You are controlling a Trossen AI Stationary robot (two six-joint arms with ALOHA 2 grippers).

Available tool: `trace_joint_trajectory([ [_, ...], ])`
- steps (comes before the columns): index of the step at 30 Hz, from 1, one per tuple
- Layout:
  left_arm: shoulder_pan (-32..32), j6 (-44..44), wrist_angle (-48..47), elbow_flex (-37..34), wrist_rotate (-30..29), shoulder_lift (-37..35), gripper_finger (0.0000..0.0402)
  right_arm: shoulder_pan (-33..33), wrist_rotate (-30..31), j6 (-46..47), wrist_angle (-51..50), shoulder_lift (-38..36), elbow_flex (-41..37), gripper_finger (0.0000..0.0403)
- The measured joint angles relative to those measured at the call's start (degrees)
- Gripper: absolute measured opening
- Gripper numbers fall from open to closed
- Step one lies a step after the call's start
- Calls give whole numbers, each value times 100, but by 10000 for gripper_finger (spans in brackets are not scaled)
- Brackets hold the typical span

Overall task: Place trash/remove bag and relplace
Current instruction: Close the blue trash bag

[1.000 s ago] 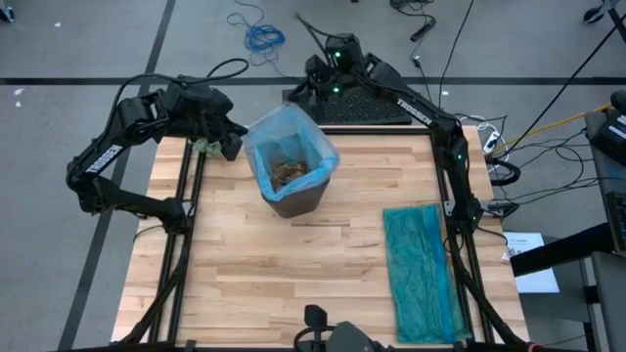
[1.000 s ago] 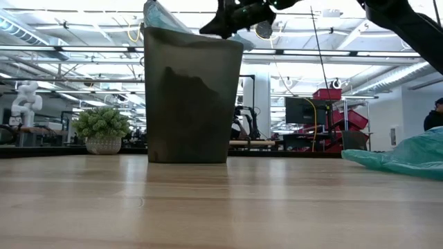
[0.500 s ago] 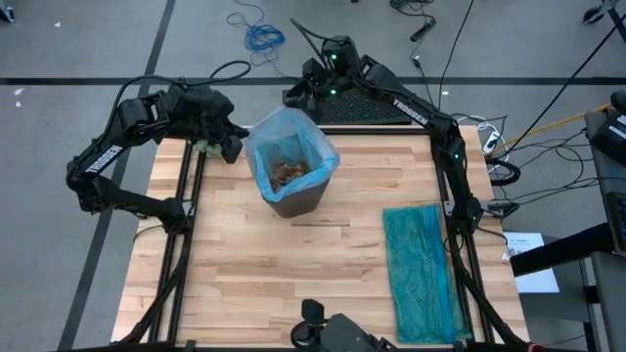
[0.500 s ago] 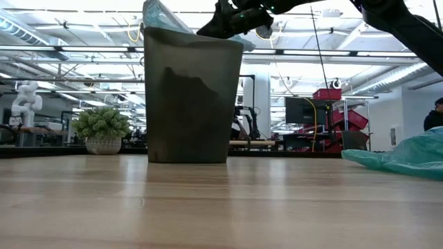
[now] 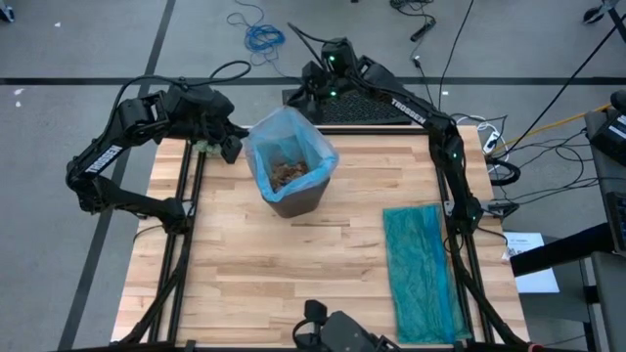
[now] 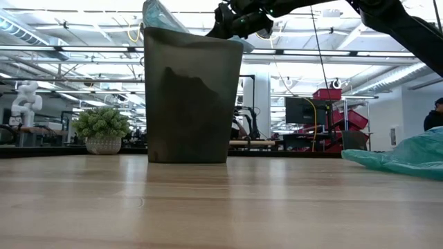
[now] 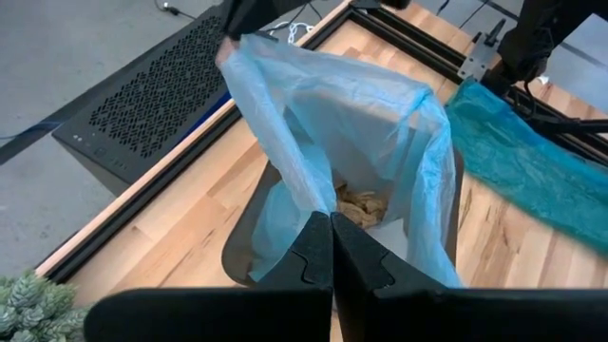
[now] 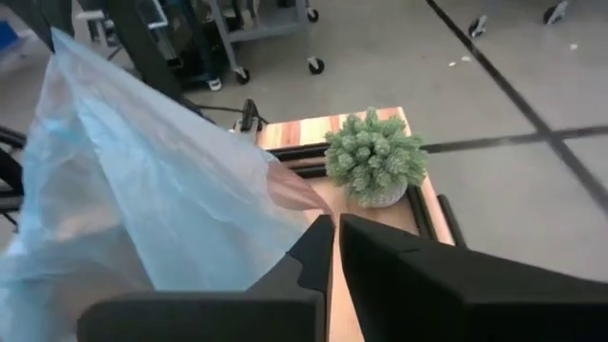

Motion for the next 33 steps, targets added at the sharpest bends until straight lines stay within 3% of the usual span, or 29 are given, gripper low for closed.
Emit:
trace_joint_trajectory([
  [3,-1,9,-19,0,-84,0,0,-38,81,169,-408,-83,0,18],
  [7,-1,19,-30,0,-147,0,0,-92,920,40,-1436,-166,4,18],
  [11,0,153,-23,0,-195,11,0,-90,985,32,-2375,-153,-1,15],
  [16,-1,260,-14,0,-219,59,0,104,1506,-24,-1856,-148,-234,4],
  [19,1,300,-14,0,-219,55,0,148,1130,-47,-1261,-158,-508,1],
  [22,-1,297,-14,-1,-219,63,0,150,923,-95,-1342,-153,-801,1],
  [33,0,363,-26,0,-219,61,0,403,-477,-284,-3099,-292,-1001,0],
])
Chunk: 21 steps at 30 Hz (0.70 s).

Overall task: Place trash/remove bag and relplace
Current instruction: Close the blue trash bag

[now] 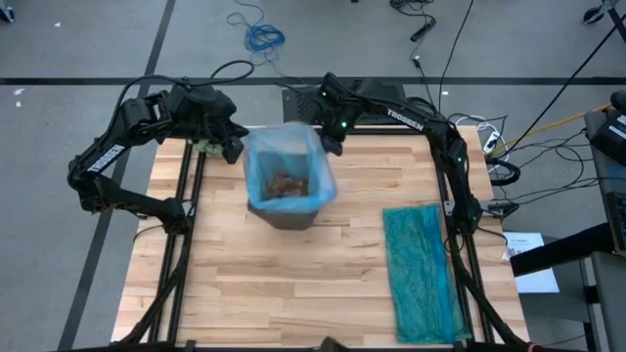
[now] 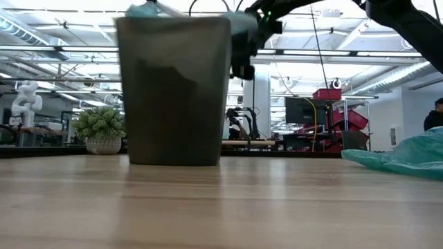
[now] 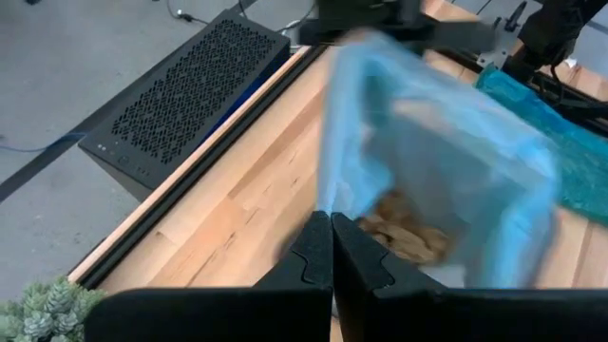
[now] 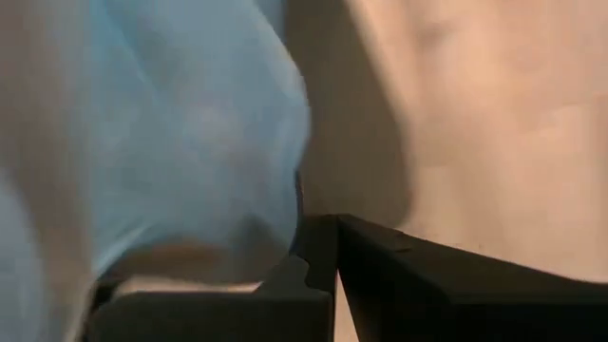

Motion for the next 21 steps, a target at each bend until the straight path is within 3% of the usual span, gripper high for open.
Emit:
trace_joint_trajectory([
  [3,0,63,-32,0,0,0,0,252,-601,-14,-518,-194,7,0],
  [5,0,92,-37,-1,2,0,0,436,-679,-5,-660,-353,7,0],
  [12,0,98,-32,0,53,0,0,580,600,1158,-72,-1142,13,4],
  [21,0,98,129,0,286,2,0,564,485,2441,1434,-1980,28,87],
])
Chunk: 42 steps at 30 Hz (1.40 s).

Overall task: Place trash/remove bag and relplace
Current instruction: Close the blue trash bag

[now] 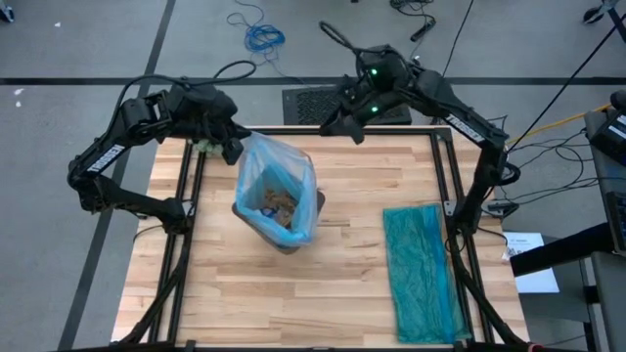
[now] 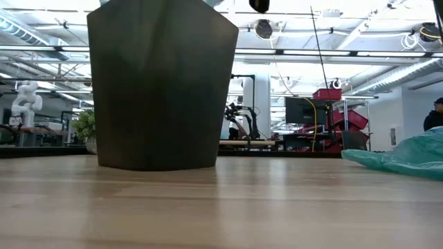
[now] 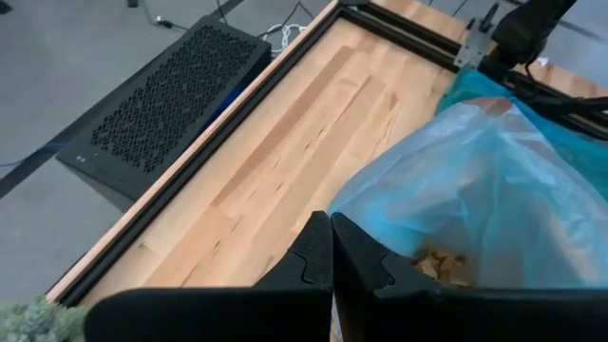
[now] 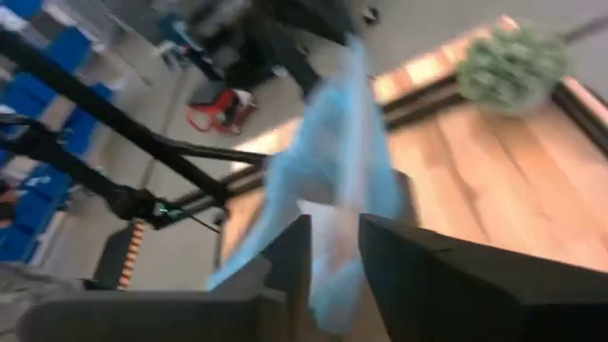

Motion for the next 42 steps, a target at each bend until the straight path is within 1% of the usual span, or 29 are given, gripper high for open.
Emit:
trace_joint_trajectory([
  [4,0,11,140,0,123,0,0,205,-13,124,59,107,-2,129],
  [7,1,109,218,0,231,0,0,297,-12,107,-145,332,-7,150],
  [10,0,144,204,0,240,0,0,321,-21,94,-318,536,-15,160],
  [14,1,148,191,0,243,0,0,318,-251,26,-273,643,-17,159],
  [17,0,163,189,0,248,0,0,321,-274,-112,-286,670,-13,148],
  [19,-16,223,189,0,251,0,0,318,-265,-121,-291,695,-13,134],
  [24,-64,255,187,0,251,0,0,318,-267,-170,-308,783,-13,85],
  [27,-72,253,189,0,251,0,0,318,-263,-178,-314,854,-15,63],
  [33,-73,253,189,0,251,0,0,321,-260,-414,-319,841,-15,8],
  [38,-70,247,264,0,251,0,0,321,9,-520,-379,836,101,1],
  [42,-70,124,359,0,251,0,0,325,327,-600,-376,835,386,0],
])
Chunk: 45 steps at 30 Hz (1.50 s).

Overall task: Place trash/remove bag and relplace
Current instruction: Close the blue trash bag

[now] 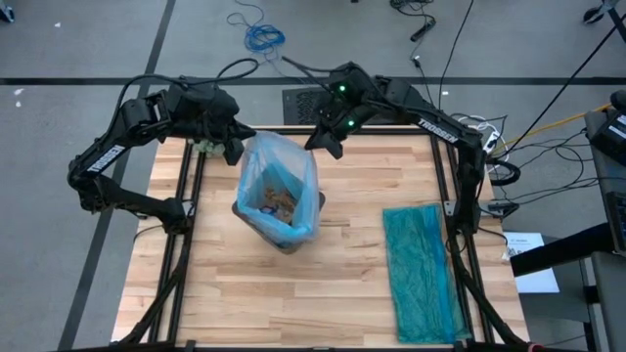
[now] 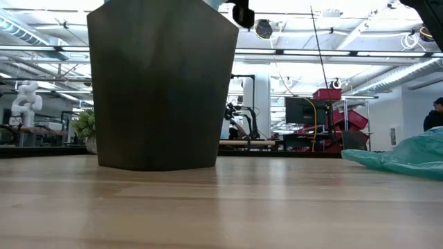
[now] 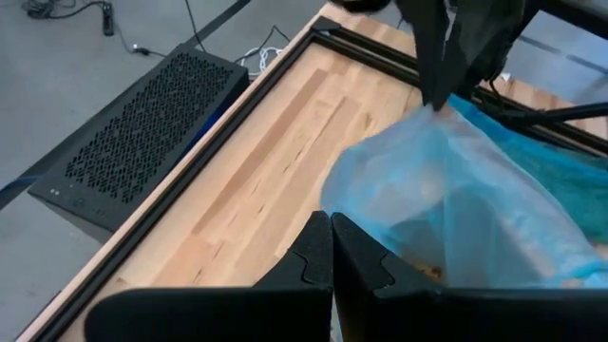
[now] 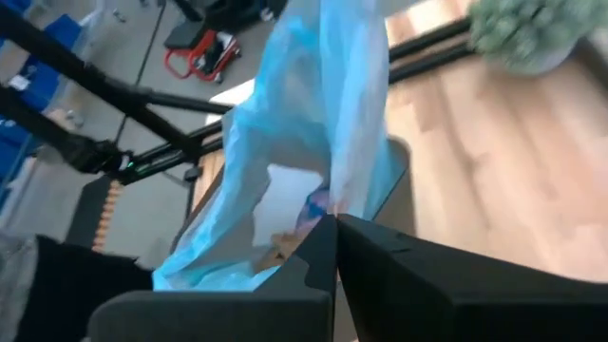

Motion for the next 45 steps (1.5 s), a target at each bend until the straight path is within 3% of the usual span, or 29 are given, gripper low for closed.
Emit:
trace_joint_trajectory([
  [6,0,-28,-1,0,-2,-4,33,-2,152,-84,3,-13,524,0],
  [16,2,-34,238,0,-4,-50,181,3,233,-60,94,-83,615,0],
  [24,13,-610,1060,4,87,-114,254,17,781,-106,325,-83,615,0],
  [32,15,-628,998,2,180,432,277,-7,743,-67,1002,-83,615,0],
  [39,-36,-711,1588,4,1184,628,277,-7,741,-63,1229,-83,615,0],
  [45,-79,-982,1882,3,1296,735,277,-7,743,6,1600,-89,615,0],
])
